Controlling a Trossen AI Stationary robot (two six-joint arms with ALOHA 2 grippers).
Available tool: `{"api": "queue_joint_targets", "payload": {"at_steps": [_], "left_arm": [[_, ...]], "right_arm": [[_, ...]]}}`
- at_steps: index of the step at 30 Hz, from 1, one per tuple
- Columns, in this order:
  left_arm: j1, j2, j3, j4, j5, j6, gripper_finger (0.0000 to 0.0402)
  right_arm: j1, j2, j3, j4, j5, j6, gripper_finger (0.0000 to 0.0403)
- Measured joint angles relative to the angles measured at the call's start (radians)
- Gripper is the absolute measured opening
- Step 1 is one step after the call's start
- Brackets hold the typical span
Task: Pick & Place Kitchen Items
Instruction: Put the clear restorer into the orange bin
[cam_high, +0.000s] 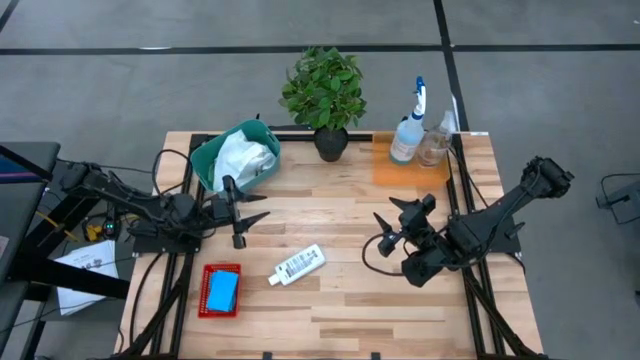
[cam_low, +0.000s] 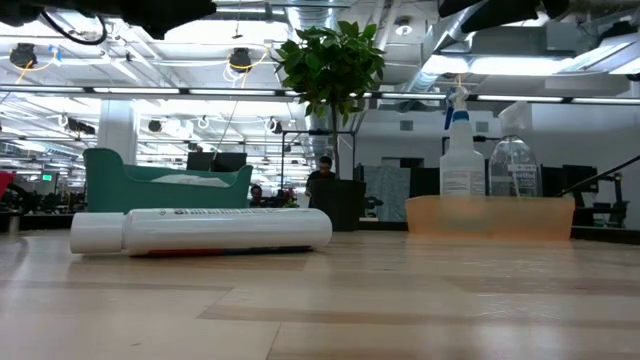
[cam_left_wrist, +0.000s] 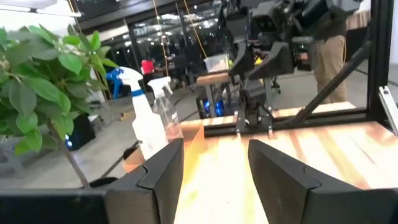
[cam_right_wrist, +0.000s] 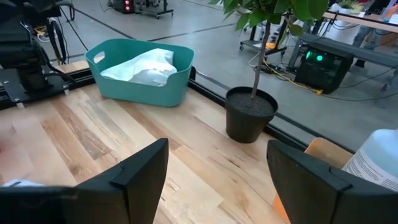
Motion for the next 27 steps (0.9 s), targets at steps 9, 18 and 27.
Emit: {"api": "queue_joint_targets", "payload": {"at_steps": [9, 18, 27], "left_arm": [[0.0, 0.0, 0.001, -0.06, 0.0, -0.02, 0.0179], [-0.049, 0.0, 0.001, -0.102, 0.0, -0.056, 0.0184], [-0.094, 0.0, 0.001, -0.135, 0.0, -0.111, 0.0183]], "right_arm": [[0.023, 0.0, 0.0, -0.001, -0.001, 0.0, 0.0265], [0.06, -0.009, 0.005, 0.003, 0.009, -0.063, 0.0265], [0.057, -0.009, 0.036, 0.03, 0.007, -0.203, 0.0265]]}}
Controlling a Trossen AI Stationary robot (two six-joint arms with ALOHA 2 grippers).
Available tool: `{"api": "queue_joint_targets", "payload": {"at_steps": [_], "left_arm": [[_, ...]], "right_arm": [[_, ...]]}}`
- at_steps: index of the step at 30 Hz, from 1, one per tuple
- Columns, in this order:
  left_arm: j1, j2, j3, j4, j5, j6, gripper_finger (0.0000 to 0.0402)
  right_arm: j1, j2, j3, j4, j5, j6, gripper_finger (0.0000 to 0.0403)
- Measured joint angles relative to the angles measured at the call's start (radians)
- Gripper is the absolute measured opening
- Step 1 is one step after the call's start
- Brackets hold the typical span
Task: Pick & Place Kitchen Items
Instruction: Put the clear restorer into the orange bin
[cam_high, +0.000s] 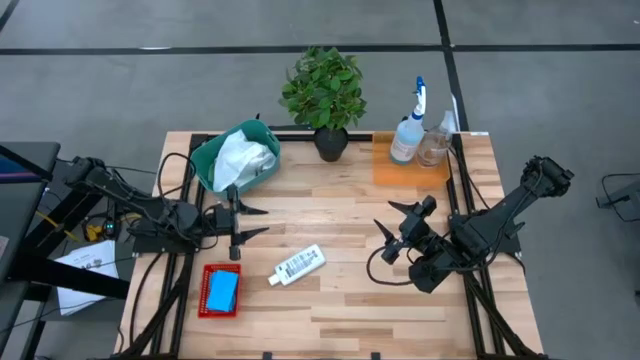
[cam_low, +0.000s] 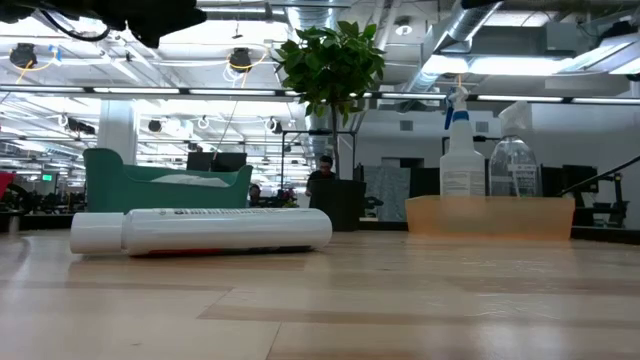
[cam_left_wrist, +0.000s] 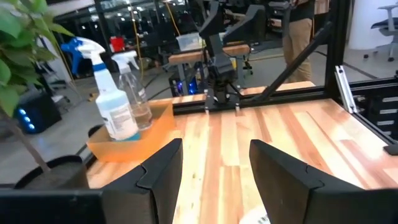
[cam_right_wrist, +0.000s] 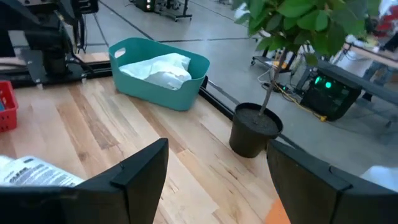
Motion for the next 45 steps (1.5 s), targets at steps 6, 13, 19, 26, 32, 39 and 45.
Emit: {"api": "queue_joint_targets", "payload": {"at_steps": [6, 13, 19, 26, 32, 39, 45], "left_arm": [[-0.017, 0.0, 0.0, -0.035, 0.0, -0.047, 0.0182], [-0.05, 0.0, 0.0, -0.035, 0.0, -0.051, 0.0182], [-0.085, 0.0, 0.0, -0.035, 0.0, -0.051, 0.0182], [-0.125, 0.007, 0.0, -0.031, 0.0, -0.043, 0.0187], [-0.125, 0.016, 0.0, -0.014, 0.0, -0.025, 0.0213], [-0.132, 0.016, 0.0, -0.012, 0.0, -0.014, 0.0239], [-0.159, 0.016, 0.0, -0.014, 0.0, 0.013, 0.0243]], "right_arm": [[-0.006, 0.0, 0.0, 0.082, -0.024, -0.146, 0.0265], [-0.016, 0.0, 0.0, 0.102, -0.03, -0.21, 0.0265], [-0.015, 0.001, 0.0, 0.106, -0.09, -0.244, 0.0265], [-0.011, 0.008, 0.0, 0.179, -0.167, -0.342, 0.0265], [-0.005, 0.03, -0.001, 0.307, -0.274, -0.497, 0.0265], [-0.001, 0.09, -0.003, 0.399, -0.295, -0.655, 0.0265], [-0.022, 0.124, -0.003, 0.439, -0.337, -0.712, 0.0265]]}}
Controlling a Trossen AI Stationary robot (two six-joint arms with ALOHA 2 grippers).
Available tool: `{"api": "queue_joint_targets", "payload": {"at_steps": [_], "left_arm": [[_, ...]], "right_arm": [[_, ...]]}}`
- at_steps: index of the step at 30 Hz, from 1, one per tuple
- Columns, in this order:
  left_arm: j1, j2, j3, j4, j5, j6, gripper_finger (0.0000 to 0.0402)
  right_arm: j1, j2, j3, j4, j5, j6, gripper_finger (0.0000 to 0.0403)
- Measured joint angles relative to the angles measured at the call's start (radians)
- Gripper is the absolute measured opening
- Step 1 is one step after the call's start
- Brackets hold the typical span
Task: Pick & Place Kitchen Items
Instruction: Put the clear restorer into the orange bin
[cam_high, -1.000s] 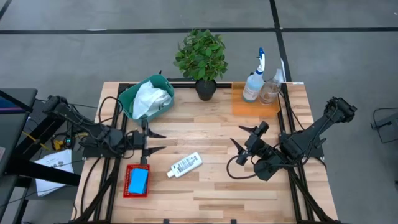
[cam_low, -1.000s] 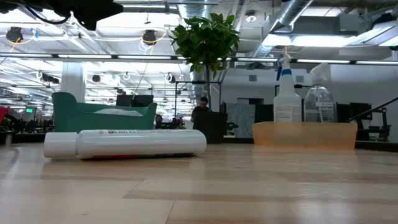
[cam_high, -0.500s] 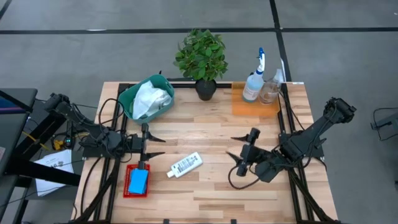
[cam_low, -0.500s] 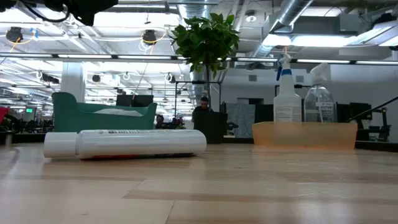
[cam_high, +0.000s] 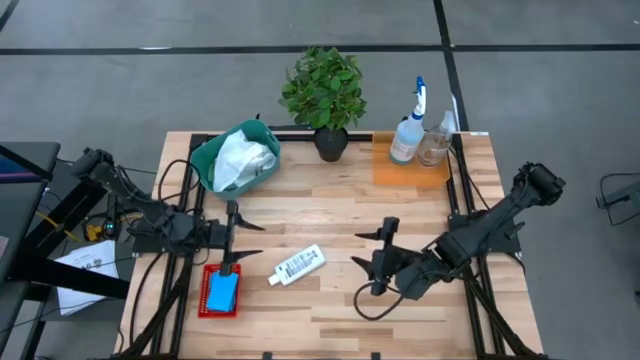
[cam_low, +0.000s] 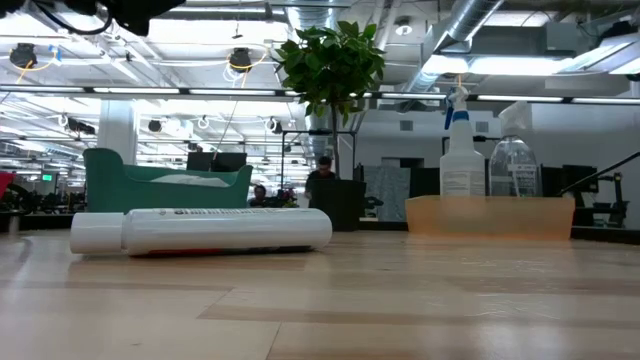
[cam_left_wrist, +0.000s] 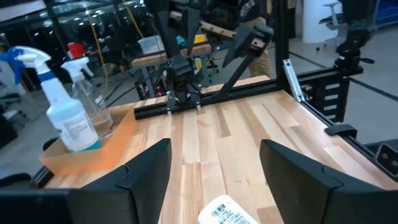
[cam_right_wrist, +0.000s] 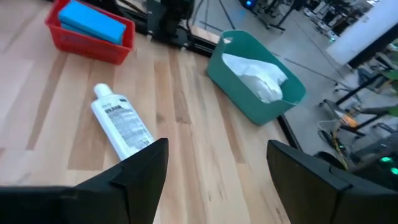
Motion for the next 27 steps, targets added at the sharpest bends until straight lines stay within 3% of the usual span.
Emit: {"api": "queue_joint_targets", "payload": {"at_steps": [14, 27], "left_arm": [[-0.036, 0.0, 0.0, 0.044, 0.0, 0.053, 0.0244], [-0.036, 0.0, 0.0, 0.079, -0.034, 0.079, 0.0261]], "right_arm": [[-0.098, 0.057, -0.001, 0.076, -0.273, -0.055, 0.0265], [-0.145, 0.187, 0.0, 0.241, -0.301, -0.268, 0.0265]]}}
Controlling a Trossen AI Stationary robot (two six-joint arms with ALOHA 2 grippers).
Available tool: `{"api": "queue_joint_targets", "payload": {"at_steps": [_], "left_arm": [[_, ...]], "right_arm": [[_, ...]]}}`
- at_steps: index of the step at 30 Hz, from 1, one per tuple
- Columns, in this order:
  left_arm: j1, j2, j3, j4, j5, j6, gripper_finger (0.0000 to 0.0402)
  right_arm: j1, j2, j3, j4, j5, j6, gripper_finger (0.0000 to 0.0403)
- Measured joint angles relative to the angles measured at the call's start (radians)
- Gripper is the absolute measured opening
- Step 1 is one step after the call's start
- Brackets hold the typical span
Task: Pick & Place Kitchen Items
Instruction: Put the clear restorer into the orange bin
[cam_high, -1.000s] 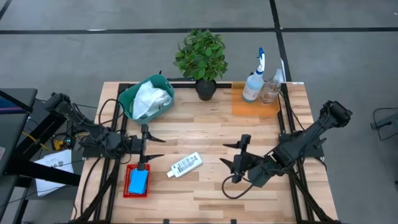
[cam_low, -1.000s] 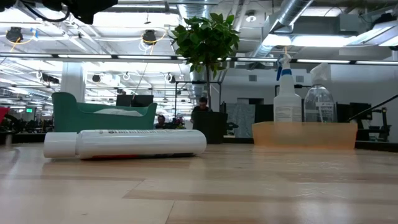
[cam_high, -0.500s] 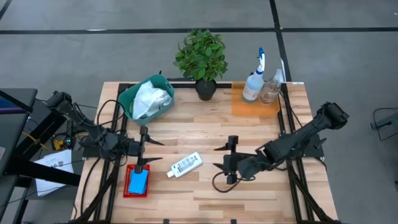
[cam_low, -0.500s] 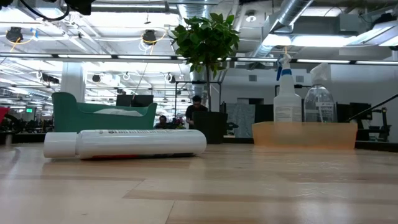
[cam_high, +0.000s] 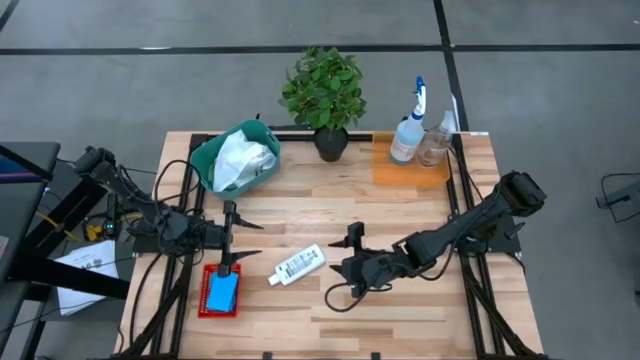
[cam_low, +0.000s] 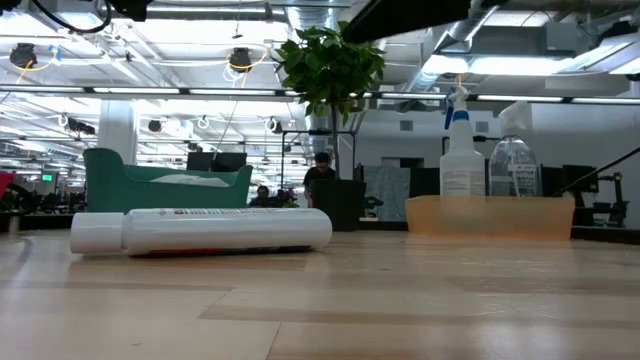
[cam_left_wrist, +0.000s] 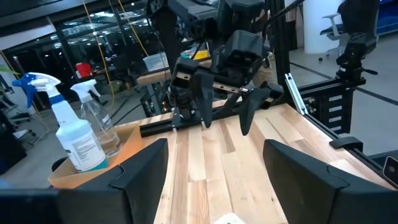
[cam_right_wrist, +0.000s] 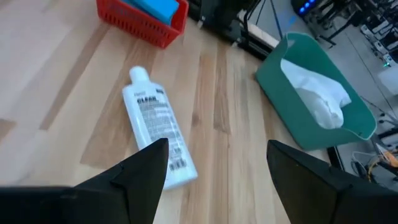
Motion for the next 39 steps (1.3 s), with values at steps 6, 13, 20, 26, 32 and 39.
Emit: {"api": "queue_joint_targets", "payload": {"at_steps": [6, 13, 20, 26, 32, 39], "left_arm": [[0.0, 0.0, 0.0, -0.001, 0.007, 0.0, 0.0263], [0.0, 0.0, 0.0, -0.002, 0.007, 0.026, 0.0267], [0.0, 0.0, 0.0, 0.001, 0.007, 0.034, 0.0267], [0.001, 0.0, 0.0, 0.001, 0.007, 0.052, 0.0267], [0.001, 0.0, 0.0, 0.001, 0.007, 0.053, 0.0267], [0.001, 0.0, 0.0, 0.002, 0.007, 0.053, 0.0266]], "right_arm": [[-0.038, 0.011, 0.0, 0.059, -0.095, -0.007, 0.0265], [-0.063, 0.064, -0.001, 0.051, -0.103, 0.011, 0.0265], [-0.078, 0.126, 0.001, 0.081, -0.102, -0.024, 0.0265], [-0.099, 0.126, 0.001, 0.137, -0.15, 0.001, 0.0265], [-0.121, 0.126, 0.001, 0.145, -0.22, 0.032, 0.0265], [-0.131, 0.126, 0.001, 0.156, -0.255, 0.046, 0.0265]]}}
